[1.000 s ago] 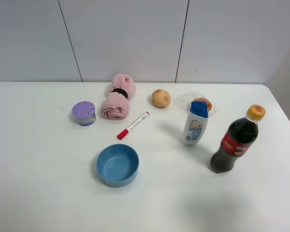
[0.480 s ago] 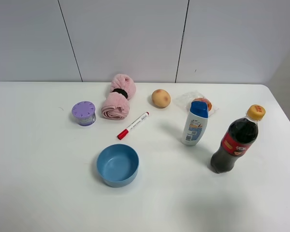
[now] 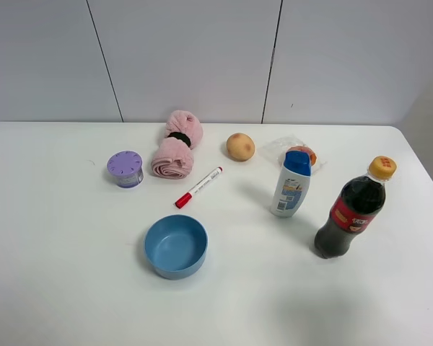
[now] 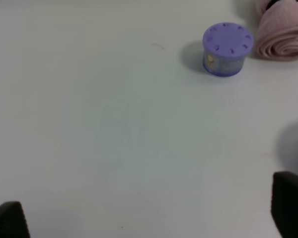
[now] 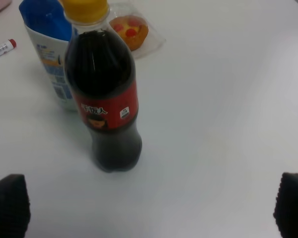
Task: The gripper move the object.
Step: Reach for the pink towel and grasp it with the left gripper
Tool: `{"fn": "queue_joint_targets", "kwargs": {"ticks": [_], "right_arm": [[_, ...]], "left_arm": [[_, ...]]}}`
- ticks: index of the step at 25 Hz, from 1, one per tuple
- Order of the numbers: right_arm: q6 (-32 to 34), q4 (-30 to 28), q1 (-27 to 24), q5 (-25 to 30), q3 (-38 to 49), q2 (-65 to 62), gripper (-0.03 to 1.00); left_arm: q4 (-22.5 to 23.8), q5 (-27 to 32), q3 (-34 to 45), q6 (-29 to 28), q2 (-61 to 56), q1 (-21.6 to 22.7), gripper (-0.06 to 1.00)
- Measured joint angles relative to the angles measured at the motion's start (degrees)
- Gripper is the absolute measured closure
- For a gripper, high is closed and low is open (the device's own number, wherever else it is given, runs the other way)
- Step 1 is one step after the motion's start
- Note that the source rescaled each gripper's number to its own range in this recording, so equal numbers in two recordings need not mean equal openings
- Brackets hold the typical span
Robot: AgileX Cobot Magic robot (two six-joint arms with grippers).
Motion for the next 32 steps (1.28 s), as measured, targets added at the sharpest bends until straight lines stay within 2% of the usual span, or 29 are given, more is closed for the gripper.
{"fn": "queue_joint_targets", "kwargs": {"ticks": [10, 18, 27, 30, 32], "right_arm": [[0.0, 0.0, 0.0, 0.0, 0.0, 0.0, -0.03], [0.0, 0.0, 0.0, 0.0, 0.0, 0.0, -0.03], [0.0, 0.0, 0.0, 0.0, 0.0, 0.0, -0.03], [0.0, 0.0, 0.0, 0.0, 0.0, 0.0, -0.03], [0.0, 0.0, 0.0, 0.0, 0.0, 0.0, -0.03]], "left_arm": [[-0.4, -0.3, -11.0, 0.0, 17.8, 0.0, -0.04], [-3.9, -5.3, -12.5, 0.0, 32.1, 0.0, -0.04], [-5.4, -7.5, -21.9, 0.7, 48.6, 0.0, -0.04], [-5.4, -7.7, -25.6, 0.8, 53.7, -1.0, -0.04], [-5.4, -7.8, -29.3, 0.9, 58.3, -3.5, -0.05]]}}
